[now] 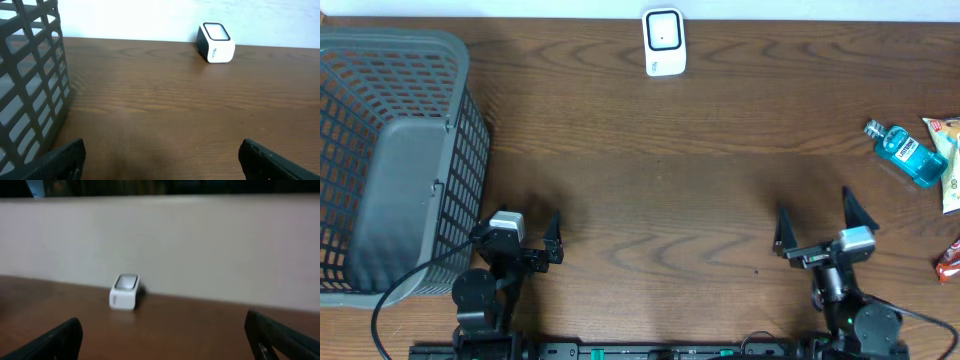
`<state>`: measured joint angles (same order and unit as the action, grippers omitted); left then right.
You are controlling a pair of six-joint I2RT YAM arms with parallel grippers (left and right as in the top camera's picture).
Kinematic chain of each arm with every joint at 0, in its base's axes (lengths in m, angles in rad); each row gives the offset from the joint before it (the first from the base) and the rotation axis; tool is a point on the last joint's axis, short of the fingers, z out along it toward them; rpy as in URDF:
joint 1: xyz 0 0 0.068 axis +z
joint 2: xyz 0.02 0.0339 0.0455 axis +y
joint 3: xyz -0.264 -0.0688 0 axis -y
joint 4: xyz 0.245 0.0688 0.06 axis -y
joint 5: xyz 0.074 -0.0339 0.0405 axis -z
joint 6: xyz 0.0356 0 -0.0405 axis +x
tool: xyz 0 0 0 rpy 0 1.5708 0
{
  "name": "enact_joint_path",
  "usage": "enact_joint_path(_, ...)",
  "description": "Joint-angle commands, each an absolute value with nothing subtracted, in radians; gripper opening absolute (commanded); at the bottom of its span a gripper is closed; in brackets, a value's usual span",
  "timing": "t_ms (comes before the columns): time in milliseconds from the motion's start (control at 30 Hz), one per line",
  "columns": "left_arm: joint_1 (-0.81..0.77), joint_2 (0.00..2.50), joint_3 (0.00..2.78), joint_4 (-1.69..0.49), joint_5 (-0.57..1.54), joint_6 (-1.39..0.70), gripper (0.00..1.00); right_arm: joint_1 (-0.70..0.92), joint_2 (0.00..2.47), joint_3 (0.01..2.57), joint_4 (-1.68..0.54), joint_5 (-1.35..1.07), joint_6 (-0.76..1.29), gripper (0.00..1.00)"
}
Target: Scan the item barcode
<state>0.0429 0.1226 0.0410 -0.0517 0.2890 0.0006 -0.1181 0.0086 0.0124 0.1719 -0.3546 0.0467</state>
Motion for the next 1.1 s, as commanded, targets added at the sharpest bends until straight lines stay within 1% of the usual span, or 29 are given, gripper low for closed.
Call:
enact_joint_path(0,0.043,0.122,0.014,-0.065,0.295,0.007,0.98,-0.093,0.004,0.005,0.16,-0.321,0.081,0.99)
enact_joint_path(167,0.043,0.122,0.014,-0.065,0.295,0.007,0.98,-0.066,0.003,0.005,0.06,-0.266,0.082,0.99)
enact_joint_path(300,0.043,0.122,0.014,-0.065,0.295,0.007,0.98,-0.042,0.003,0.005,-0.062,-0.183,0.081,0.99)
enact_joint_path(533,0.043,0.122,0.014,-0.065,0.295,0.007,0.98,-0.044,0.003,0.005,-0.064,-0.163,0.036,0.99)
enact_joint_path(1067,0.043,0.122,0.014,-0.065,0.295,0.007,0.98,-0.044,0.006,0.006,-0.062,-0.159,0.036,0.99)
